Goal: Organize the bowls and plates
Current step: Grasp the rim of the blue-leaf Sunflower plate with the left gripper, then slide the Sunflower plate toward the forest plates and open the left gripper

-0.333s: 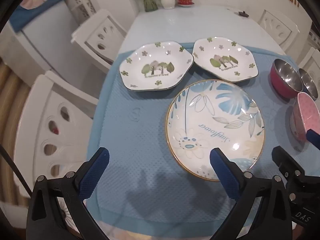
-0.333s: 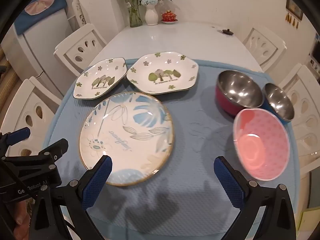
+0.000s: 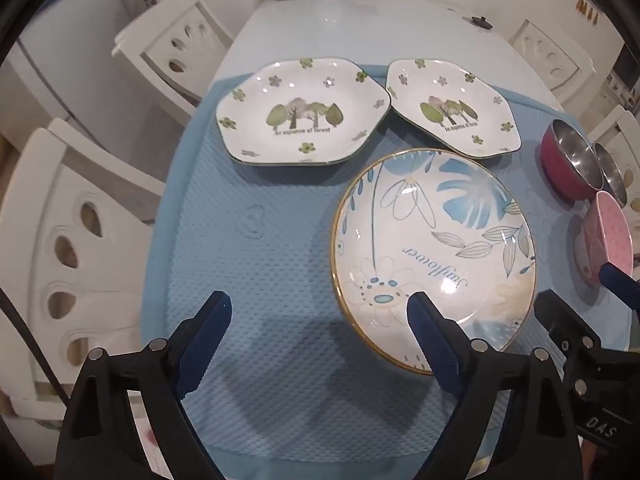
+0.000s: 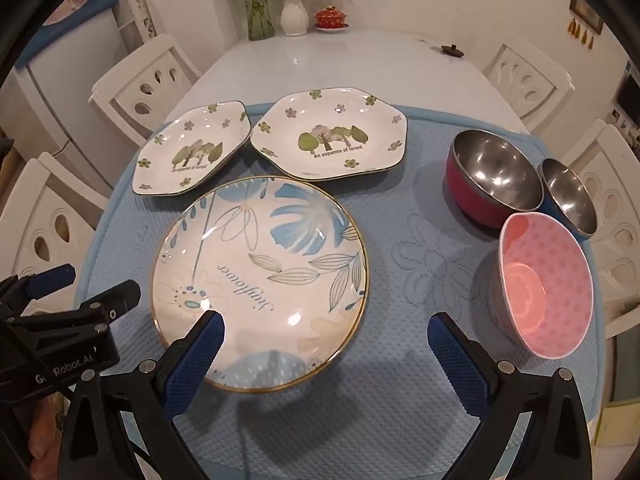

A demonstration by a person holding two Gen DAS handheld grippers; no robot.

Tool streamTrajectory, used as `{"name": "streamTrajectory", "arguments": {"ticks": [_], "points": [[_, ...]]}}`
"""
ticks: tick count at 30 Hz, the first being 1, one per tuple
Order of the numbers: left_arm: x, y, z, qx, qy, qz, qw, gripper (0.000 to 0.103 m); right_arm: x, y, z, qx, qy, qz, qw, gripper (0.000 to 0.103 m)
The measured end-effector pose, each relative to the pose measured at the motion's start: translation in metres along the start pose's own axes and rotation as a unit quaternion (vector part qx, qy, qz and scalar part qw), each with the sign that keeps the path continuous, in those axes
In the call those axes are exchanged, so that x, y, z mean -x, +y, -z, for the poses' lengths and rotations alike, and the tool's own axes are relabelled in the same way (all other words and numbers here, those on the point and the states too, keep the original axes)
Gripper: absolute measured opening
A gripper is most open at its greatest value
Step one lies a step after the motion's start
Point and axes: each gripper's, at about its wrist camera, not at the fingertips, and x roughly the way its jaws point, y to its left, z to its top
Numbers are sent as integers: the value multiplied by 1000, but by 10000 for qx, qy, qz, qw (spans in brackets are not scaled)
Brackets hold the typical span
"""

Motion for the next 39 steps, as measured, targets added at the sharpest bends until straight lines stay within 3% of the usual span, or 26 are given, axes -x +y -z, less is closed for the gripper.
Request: {"name": "streamTrajectory", "arguments": {"ticks": [4,6,10,15,18,20,25,28,29,30,33,39], "points": [[-10,5,-2,44,48,131,9999,89,-11,-1,-7,-33,81,51,9999,98],[-13,6,-4,43,12,180,9998,89,-19,-3,-9,-36,138,71,9999,91],[-23,12,-10,121,13,629,9979,89,-35,-10,-14,-93,312,1,9995,85],[-37,11,-16,202,12,1124,9935,66,-47,-20,-21,-222,341,-152,9991,74],[-43,11,-18,219,58,1197,9926,55,-55,-26,-28,-333,398,-296,9982,62],[-45,12,-19,186,54,1201,9926,53,-59,-31,-32,-441,420,-396,9974,58],[-58,14,-19,181,218,1394,9898,31,-69,-41,-36,-531,497,-498,9961,53],[-67,19,-18,325,323,1593,9862,29,-77,-49,-36,-665,618,-677,9936,49],[-68,20,-17,351,332,1660,9849,24,-80,-51,-35,-691,667,-762,9925,45],[-69,21,-17,371,356,1720,9837,23,-83,-54,-35,-720,719,-853,9911,37],[-75,23,-17,377,412,1882,9805,23,-92,-58,-32,-820,848,-1099,9869,29],[-87,20,-20,80,523,2210,9738,23,-104,-59,-30,-666,1028,-1498,9811,27]]}}
